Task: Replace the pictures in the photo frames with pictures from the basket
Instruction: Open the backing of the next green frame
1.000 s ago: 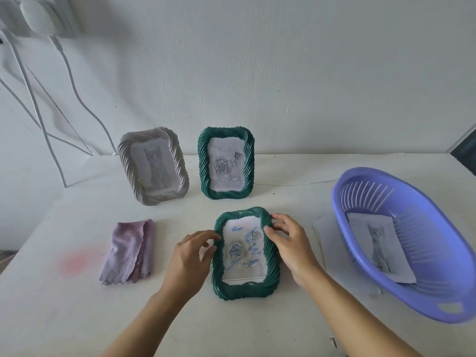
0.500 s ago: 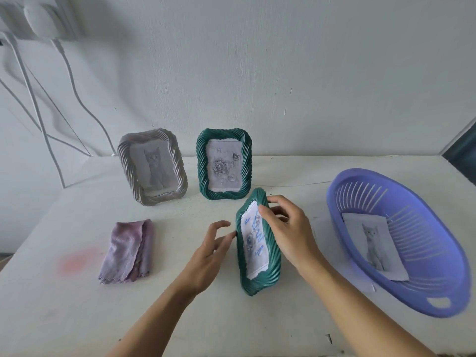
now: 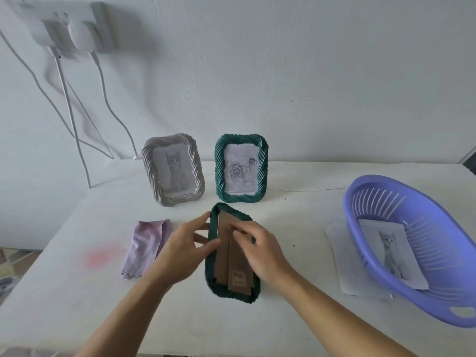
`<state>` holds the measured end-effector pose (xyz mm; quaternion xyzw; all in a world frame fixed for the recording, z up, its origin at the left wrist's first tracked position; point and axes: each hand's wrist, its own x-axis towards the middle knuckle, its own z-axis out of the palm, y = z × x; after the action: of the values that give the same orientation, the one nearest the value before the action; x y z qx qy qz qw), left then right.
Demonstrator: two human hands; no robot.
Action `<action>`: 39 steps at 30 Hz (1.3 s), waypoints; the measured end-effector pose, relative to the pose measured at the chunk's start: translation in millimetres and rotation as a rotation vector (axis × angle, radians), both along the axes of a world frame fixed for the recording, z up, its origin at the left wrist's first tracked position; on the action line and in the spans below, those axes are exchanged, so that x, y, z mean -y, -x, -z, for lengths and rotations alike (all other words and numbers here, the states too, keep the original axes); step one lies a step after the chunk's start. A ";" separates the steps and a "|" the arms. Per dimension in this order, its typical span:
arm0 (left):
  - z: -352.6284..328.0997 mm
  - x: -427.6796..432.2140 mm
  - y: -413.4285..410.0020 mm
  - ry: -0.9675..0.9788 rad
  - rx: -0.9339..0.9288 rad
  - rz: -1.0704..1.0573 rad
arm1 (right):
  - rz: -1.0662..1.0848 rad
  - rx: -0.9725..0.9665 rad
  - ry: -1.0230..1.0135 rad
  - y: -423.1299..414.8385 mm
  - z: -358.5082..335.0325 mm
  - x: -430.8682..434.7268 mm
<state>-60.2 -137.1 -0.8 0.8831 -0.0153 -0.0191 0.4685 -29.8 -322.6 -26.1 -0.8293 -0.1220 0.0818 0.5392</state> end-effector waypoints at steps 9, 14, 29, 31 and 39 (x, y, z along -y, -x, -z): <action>58.7 4.6 2.7 -0.250 0.033 0.001 | -0.144 0.269 0.530 -2.6 43.6 50.0; 76.8 3.8 2.4 -0.418 0.063 0.054 | -0.163 0.421 0.753 -2.1 51.3 60.9; 69.0 -4.7 -20.2 -0.422 0.104 0.134 | 0.118 0.418 0.335 -33.5 66.8 76.1; 69.6 -3.6 -27.8 -0.334 0.135 0.090 | 0.126 0.377 0.312 -36.5 69.2 74.0; 94.8 -7.0 -44.2 -0.345 0.339 -0.048 | 0.162 0.403 0.195 -39.0 81.1 78.8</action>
<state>-16.0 -130.0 -95.6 0.9408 -0.0692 0.1382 0.3017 9.2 -401.4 -107.2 -0.8841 -0.1517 -0.1174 0.4261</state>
